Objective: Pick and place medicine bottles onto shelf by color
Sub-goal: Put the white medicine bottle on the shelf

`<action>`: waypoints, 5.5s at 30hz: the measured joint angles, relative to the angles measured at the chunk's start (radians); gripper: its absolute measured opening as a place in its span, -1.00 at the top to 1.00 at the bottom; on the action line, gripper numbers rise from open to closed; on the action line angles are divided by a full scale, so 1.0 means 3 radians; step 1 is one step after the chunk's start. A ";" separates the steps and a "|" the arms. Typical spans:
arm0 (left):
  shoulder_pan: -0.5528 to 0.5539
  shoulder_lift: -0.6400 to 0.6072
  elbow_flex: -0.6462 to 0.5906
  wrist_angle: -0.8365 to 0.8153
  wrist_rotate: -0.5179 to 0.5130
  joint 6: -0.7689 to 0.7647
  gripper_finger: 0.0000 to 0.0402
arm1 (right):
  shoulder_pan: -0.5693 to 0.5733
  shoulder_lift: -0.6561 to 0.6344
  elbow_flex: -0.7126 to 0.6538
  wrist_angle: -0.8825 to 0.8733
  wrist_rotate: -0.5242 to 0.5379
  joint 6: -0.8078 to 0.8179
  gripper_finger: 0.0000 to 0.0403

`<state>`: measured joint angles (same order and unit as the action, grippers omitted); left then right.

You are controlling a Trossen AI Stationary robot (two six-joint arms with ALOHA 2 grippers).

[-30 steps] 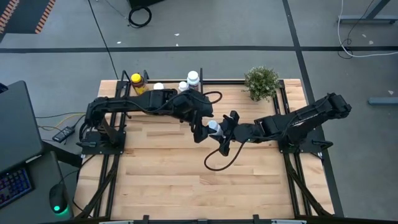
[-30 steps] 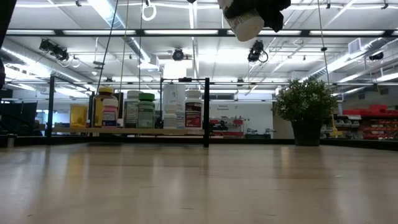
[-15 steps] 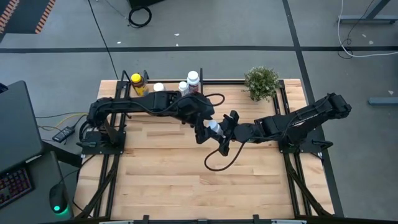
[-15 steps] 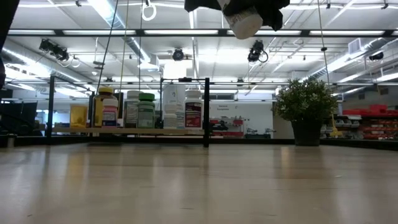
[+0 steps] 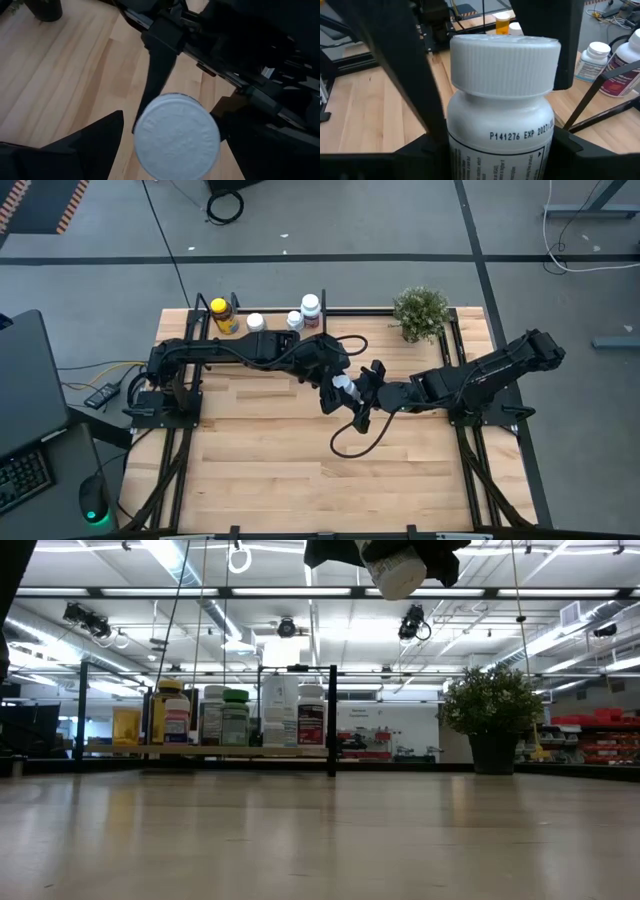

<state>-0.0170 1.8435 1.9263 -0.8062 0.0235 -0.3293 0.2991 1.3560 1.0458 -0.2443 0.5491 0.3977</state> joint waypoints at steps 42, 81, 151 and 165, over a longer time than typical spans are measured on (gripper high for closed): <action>0.0102 -0.0017 0.0000 -0.0131 0.0024 0.0179 0.00 | -0.0008 -0.0001 0.0011 -0.0136 -0.0075 0.0110 -0.23; 0.0551 -0.0201 0.1043 -0.1962 -0.0643 0.1081 -0.03 | -0.0080 0.0003 -0.0010 -0.0147 0.0168 0.0216 -0.34; 0.1525 0.1248 0.0516 -0.1586 -0.0262 0.2578 -0.15 | -0.0080 -0.0005 -0.0001 -0.0788 -0.0416 0.0573 -0.18; 0.1554 0.1278 0.0632 -0.1508 -0.0340 0.2608 -0.21 | -0.0092 -0.0005 -0.0001 -0.0794 -0.0415 0.0584 -0.17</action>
<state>0.4491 2.2269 2.1159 -1.2588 -0.0784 0.4532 0.2714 1.3544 1.0454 -0.4824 0.4248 0.5728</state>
